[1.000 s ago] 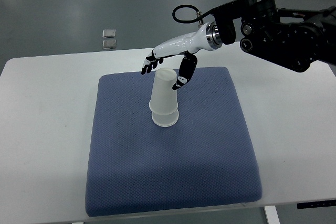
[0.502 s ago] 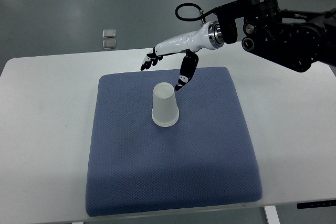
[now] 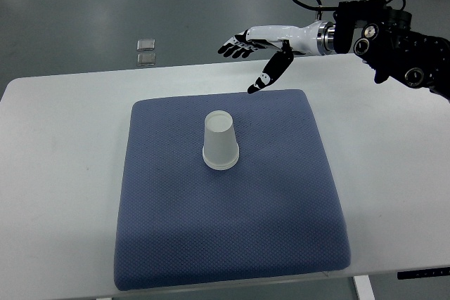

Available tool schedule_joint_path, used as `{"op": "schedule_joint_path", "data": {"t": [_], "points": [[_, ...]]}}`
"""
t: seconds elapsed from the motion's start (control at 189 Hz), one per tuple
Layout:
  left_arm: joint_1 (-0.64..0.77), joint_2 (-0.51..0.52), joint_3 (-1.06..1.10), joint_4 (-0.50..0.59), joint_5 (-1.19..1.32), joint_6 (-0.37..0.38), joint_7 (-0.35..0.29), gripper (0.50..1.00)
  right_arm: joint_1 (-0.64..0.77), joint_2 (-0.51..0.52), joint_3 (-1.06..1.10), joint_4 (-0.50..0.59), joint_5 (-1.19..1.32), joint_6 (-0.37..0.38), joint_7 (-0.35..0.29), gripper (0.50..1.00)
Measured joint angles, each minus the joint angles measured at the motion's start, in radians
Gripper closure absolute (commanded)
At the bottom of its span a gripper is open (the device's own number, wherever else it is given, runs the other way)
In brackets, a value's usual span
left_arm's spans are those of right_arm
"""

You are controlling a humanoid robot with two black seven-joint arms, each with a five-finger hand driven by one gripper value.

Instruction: Stack paper cups

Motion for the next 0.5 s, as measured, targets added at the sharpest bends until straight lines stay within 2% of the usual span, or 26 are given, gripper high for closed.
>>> {"op": "schedule_joint_path", "data": {"t": [0.164,0.502], "points": [[0.0,0.0,0.0,0.0,0.0,0.0,0.0,0.5,-0.037,0.003,0.0,-0.077,0.226,-0.01,0.001,0.607],[0.0,0.0,0.0,0.0,0.0,0.0,0.0,0.5,-0.137,0.023,0.036,-0.145,0.606,-0.117,0.003,0.607]]}}
